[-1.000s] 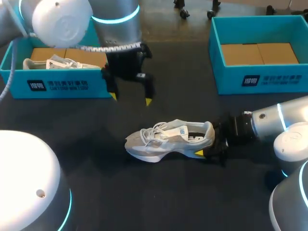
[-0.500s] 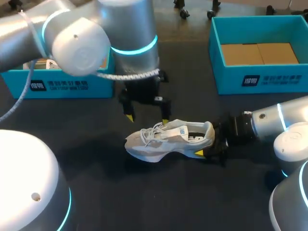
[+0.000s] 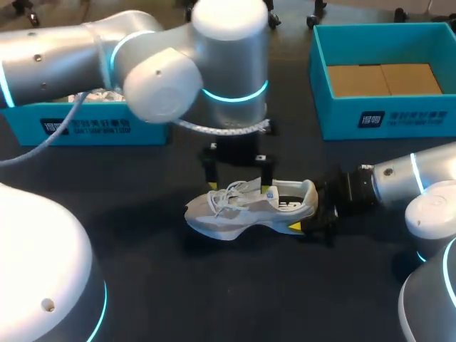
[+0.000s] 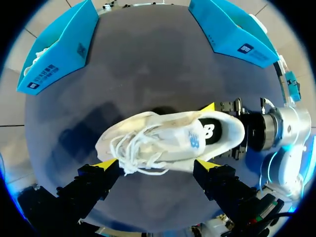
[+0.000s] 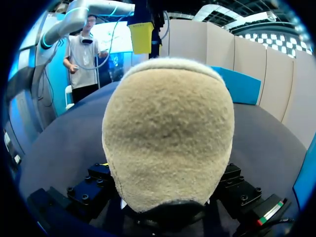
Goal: Take the shoe out of the shoebox, open the shoe tongue, remove and reinsert the insole, then place the shoe into the shoebox
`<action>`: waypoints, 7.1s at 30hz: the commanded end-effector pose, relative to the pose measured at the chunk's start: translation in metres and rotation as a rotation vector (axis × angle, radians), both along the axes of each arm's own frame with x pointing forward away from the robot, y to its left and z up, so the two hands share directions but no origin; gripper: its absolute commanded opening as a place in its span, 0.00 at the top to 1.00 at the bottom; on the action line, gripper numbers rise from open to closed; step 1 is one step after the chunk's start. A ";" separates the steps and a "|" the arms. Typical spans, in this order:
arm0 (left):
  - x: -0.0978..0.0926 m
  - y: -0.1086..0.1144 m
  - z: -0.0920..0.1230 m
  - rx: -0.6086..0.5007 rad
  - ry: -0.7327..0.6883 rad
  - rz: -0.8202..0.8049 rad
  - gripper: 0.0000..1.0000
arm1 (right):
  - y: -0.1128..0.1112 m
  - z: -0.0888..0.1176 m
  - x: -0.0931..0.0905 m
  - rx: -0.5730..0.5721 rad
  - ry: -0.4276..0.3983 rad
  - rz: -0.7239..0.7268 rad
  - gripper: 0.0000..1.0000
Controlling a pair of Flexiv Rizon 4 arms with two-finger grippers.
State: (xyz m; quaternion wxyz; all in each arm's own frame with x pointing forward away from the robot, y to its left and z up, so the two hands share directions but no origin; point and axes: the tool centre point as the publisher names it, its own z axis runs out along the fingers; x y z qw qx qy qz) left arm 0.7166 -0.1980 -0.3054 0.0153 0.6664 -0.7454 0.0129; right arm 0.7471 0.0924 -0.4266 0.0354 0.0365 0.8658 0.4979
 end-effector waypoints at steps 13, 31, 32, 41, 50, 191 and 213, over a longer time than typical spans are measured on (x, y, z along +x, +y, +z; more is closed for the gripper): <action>0.016 -0.048 -0.018 0.129 -0.001 0.033 0.00 | 0.003 -0.002 0.000 -0.004 0.000 -0.001 1.00; 0.018 -0.054 -0.046 0.223 0.019 0.068 0.00 | 0.003 -0.002 0.000 -0.004 0.000 -0.001 1.00; 0.017 -0.054 -0.047 0.229 0.019 0.066 0.00 | 0.003 -0.002 0.000 -0.004 0.000 -0.001 1.00; 0.018 -0.048 -0.058 0.258 0.029 0.083 0.00 | 0.003 -0.002 0.000 -0.004 0.000 -0.001 1.00; 0.015 -0.032 -0.059 0.326 0.018 0.077 0.00 | 0.003 -0.002 0.000 -0.004 0.000 -0.001 1.00; 0.015 0.003 0.082 -0.128 -0.238 -1.304 0.00 | 0.003 -0.002 0.000 -0.004 0.000 -0.001 1.00; 0.016 -0.038 0.079 -0.068 -0.175 -1.567 1.00 | 0.003 -0.002 0.000 -0.004 0.000 -0.001 1.00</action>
